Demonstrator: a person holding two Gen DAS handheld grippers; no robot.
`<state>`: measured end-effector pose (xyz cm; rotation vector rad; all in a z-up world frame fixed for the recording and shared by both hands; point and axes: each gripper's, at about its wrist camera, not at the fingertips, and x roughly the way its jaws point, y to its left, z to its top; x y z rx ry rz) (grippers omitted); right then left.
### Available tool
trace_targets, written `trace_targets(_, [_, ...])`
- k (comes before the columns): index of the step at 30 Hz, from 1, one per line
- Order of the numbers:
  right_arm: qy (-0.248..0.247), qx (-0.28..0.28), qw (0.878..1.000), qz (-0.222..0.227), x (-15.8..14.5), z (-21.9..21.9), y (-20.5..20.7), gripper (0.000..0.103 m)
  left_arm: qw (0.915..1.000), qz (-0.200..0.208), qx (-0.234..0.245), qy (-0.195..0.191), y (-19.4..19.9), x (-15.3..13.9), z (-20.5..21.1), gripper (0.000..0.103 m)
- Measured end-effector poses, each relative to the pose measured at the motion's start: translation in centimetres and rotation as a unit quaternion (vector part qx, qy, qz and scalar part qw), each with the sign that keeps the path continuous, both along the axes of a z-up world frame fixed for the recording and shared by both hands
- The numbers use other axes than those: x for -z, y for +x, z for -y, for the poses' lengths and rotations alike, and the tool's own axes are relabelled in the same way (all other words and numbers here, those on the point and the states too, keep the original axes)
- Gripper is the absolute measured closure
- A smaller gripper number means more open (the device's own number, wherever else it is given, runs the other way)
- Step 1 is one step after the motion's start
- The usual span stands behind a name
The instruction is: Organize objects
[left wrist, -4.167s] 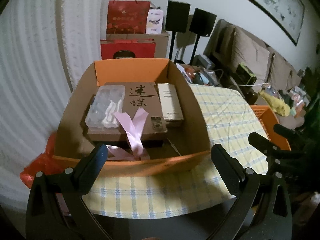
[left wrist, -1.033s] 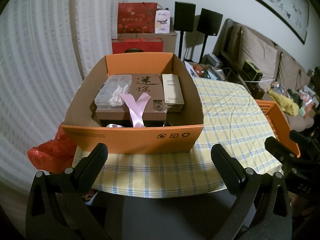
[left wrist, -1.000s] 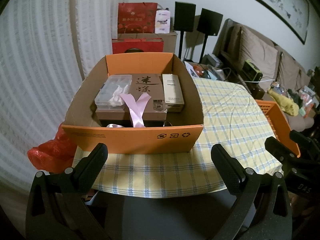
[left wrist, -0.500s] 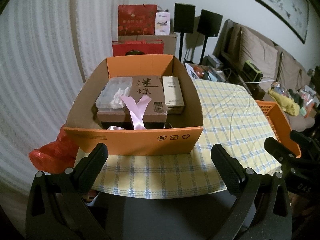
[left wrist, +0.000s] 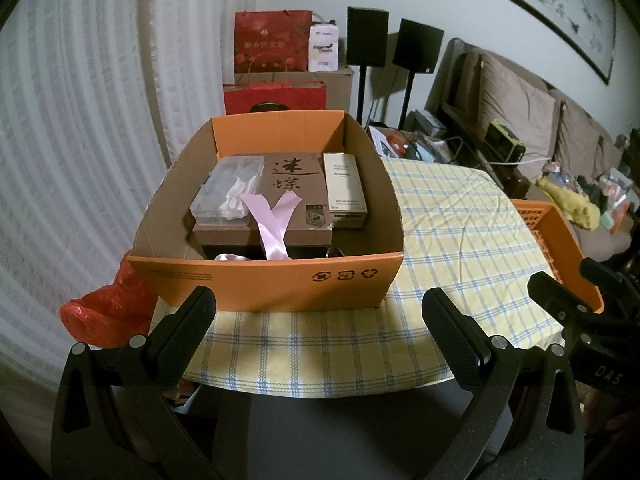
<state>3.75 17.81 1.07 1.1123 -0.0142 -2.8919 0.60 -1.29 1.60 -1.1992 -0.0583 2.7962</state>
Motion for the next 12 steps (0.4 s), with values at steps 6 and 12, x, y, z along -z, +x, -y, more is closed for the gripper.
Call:
trace_targets(6, [0.0, 0.0, 1.0, 0.0, 0.01, -0.01, 0.0, 0.001, 1.0, 0.0, 0.0, 0.0, 0.02, -0.05, -0.09, 0.0])
trace_targets(12, [0.0, 0.0, 1.0, 0.0, 0.01, -0.03, -0.01, 0.001, 1.0, -0.001, -0.003, -0.001, 0.02, -0.2, -0.09, 0.0])
